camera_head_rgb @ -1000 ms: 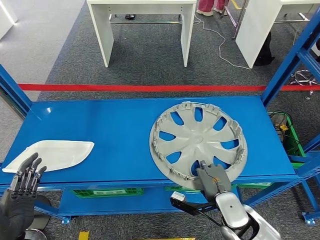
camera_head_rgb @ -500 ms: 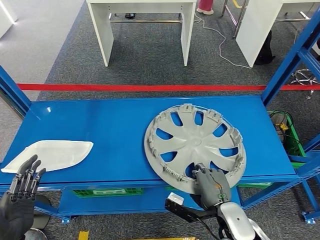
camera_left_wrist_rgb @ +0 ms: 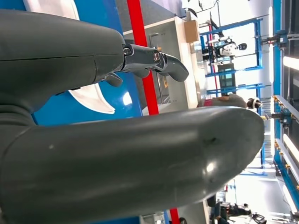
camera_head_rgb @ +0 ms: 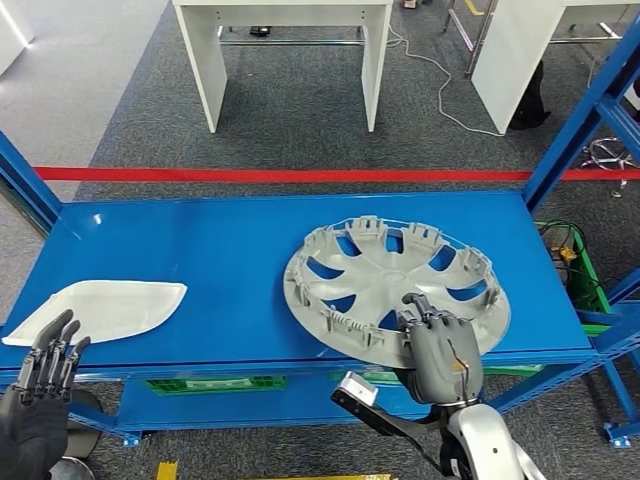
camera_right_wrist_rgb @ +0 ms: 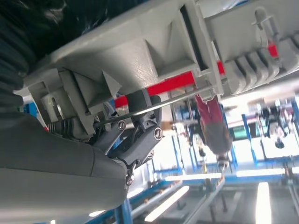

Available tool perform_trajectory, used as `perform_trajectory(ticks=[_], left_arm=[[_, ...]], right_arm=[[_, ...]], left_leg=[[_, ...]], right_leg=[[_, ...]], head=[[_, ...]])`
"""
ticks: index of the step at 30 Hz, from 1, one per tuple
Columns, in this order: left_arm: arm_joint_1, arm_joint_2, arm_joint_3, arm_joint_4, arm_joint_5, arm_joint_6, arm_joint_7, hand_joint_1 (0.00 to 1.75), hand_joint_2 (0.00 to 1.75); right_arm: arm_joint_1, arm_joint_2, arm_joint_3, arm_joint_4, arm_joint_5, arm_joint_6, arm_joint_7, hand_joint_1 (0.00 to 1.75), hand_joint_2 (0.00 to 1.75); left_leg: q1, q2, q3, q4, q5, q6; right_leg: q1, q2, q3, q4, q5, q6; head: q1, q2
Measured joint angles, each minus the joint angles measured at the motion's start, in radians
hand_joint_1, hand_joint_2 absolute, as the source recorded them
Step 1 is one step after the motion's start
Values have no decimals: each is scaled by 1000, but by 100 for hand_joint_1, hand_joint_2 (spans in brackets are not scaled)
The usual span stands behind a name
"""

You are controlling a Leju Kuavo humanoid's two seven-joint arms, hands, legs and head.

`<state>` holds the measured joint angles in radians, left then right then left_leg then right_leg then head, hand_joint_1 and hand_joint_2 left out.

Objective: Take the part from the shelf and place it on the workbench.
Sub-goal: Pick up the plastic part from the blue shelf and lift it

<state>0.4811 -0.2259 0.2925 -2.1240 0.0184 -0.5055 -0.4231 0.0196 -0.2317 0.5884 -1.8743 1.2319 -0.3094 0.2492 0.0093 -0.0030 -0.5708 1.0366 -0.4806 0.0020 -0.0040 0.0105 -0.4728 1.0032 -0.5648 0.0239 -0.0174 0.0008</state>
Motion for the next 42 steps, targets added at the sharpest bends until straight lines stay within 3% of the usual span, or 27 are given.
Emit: perform_trajectory(ticks=[9, 18, 27, 35, 41, 42], left_arm=[[2, -6, -4, 0, -10, 16, -5, 0, 0], [3, -6, -7, 0, -10, 21, -12, 0, 0], [2, -4, -29, 0, -8, 37, -15, 0, 0], [2, 10, -54, 0, 2, 57, -29, 0, 0], [2, 21, -68, 0, 2, 67, -37, 0, 0], [2, 22, -71, 0, 2, 67, -39, 0, 44]], right_arm=[[-4, 19, -2, -62, 120, -150, -19, 175, 175], [-11, 33, -1, -100, 155, -170, -22, 175, 175], [-7, 48, -16, -121, 268, -264, -19, 175, 175], [-7, 73, -23, -156, 280, -353, -62, 175, 175], [-7, 88, -23, -193, 279, -365, -92, 175, 175], [-7, 89, -23, -198, 279, -365, -94, 175, 175]], left_leg=[[0, 0, 0, 0, 0, 0], [0, 0, 0, 0, 0, 0], [0, 0, -1, 0, 0, 0], [0, 0, -1, 0, 0, 0], [0, 0, -1, 0, 0, 0], [0, 0, -2, 0, 0, 0]], right_leg=[[0, 0, 0, 0, 0, 0], [0, 0, 0, 0, 0, 0], [0, 0, -1, 0, 0, 0], [0, 0, -1, 0, 0, 0], [0, 0, -2, 0, -1, 0], [0, 0, -2, 0, -1, 0]], head=[[0, 0], [0, 0], [0, 0], [0, 0], [0, 0], [0, 0]])
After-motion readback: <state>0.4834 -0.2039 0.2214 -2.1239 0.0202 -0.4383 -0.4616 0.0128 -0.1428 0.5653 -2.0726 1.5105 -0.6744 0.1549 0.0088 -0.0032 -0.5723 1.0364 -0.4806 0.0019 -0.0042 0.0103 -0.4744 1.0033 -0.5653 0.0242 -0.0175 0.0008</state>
